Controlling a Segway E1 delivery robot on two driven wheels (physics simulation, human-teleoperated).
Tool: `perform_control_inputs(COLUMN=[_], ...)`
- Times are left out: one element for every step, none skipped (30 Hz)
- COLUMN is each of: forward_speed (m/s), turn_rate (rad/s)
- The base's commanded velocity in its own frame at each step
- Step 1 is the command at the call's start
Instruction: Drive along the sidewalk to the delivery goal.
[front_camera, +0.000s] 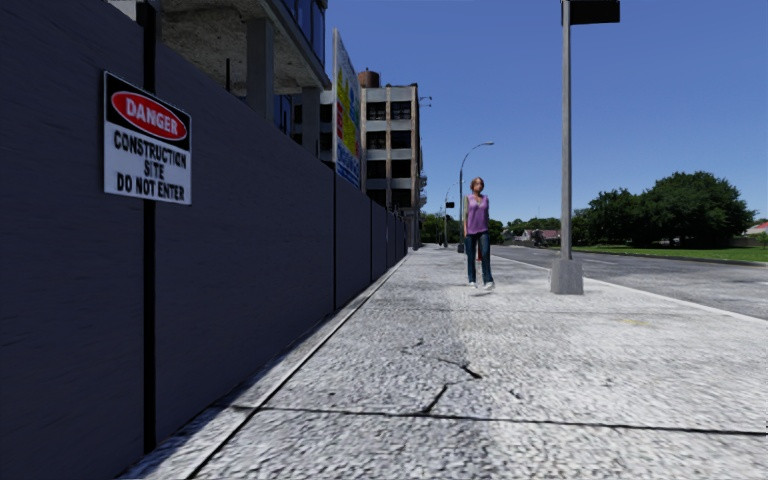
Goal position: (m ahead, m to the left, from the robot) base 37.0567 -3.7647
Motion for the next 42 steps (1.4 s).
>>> perform_control_inputs(forward_speed=[2.00, 2.00, 2.00, 2.00, 2.00, 2.00, 2.00, 2.00, 2.00, 2.00, 2.00, 2.00, 2.00, 2.00, 2.00, 2.00, 2.00, 2.00, 2.00, 2.00, 2.00, 2.00, 2.00, 2.00, 2.00, 2.00, 2.00, 2.00, 2.00, 2.00, 2.00, 2.00, 2.00, 2.00, 2.00, 2.00, 2.00, 2.00, 2.00, 2.00, 2.00, 2.00], turn_rate=[0.00, 0.00, 0.00, 0.00, 0.00, 0.00, 0.00, 0.00, -0.14, -0.14, -0.19, -0.23, -0.23, -0.27, -0.29, -0.29, -0.29, -0.29, -0.29, -0.29, -0.29, -0.29, -0.29, -0.29, -0.29, -0.28, -0.28, -0.18, -0.10, -0.07, -0.07, -0.07, -0.12, -0.27, -0.27, -0.34, -0.36, -0.36, -0.36, -0.36, -0.36, -0.36])
